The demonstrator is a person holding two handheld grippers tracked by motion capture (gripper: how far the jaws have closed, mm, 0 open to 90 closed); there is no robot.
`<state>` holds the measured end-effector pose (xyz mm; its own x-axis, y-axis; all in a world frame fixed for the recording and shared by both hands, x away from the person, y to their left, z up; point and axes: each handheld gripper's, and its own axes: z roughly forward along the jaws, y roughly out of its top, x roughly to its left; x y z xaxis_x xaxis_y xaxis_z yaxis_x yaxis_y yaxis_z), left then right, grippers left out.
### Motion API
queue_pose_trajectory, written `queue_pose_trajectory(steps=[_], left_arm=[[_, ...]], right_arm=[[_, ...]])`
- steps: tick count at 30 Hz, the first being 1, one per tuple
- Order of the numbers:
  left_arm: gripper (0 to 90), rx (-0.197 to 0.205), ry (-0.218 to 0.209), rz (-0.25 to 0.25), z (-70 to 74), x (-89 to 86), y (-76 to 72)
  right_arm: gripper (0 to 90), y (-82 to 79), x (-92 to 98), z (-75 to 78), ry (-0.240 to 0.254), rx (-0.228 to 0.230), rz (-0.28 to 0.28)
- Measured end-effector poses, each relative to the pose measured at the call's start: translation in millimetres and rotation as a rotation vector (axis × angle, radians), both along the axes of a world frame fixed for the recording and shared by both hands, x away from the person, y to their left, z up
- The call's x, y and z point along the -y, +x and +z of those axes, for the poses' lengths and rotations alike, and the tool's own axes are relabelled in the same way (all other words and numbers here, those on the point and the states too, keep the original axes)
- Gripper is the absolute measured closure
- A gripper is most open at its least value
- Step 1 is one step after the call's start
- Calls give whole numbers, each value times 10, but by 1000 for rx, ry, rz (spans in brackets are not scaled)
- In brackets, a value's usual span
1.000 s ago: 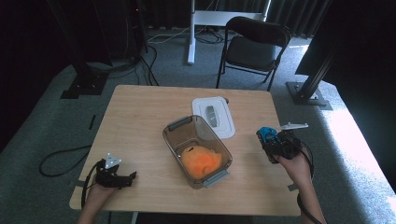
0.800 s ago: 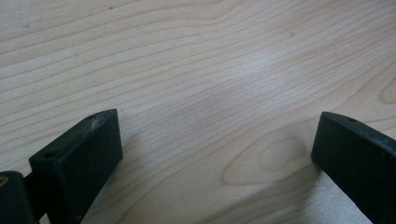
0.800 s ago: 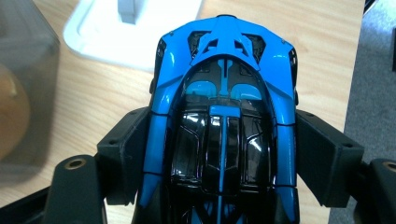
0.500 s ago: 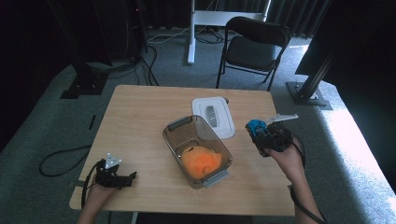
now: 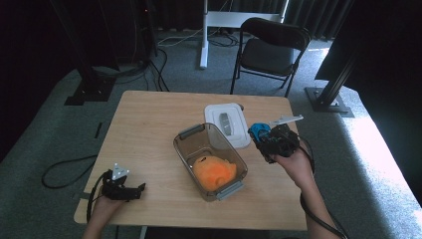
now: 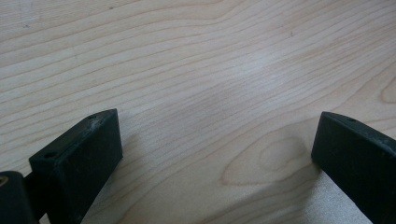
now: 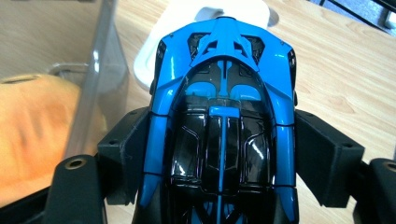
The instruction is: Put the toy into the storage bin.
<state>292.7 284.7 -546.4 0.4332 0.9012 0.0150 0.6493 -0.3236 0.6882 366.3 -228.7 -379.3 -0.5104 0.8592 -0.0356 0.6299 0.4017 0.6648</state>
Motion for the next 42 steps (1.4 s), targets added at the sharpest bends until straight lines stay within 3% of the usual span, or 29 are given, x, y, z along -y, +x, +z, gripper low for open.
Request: queue_pose_trajectory(steps=[10,25,42], left_arm=[[22,1,-1,2,-1,1,0],[22,1,-1,1,-1,1,0],[22,1,-2,1,-1,1,0]], right_arm=[[253,2,-340,90,15,17,72],[255,1,-912,141,-16,7,178],[255,29,-1226,35,13,-35,222]])
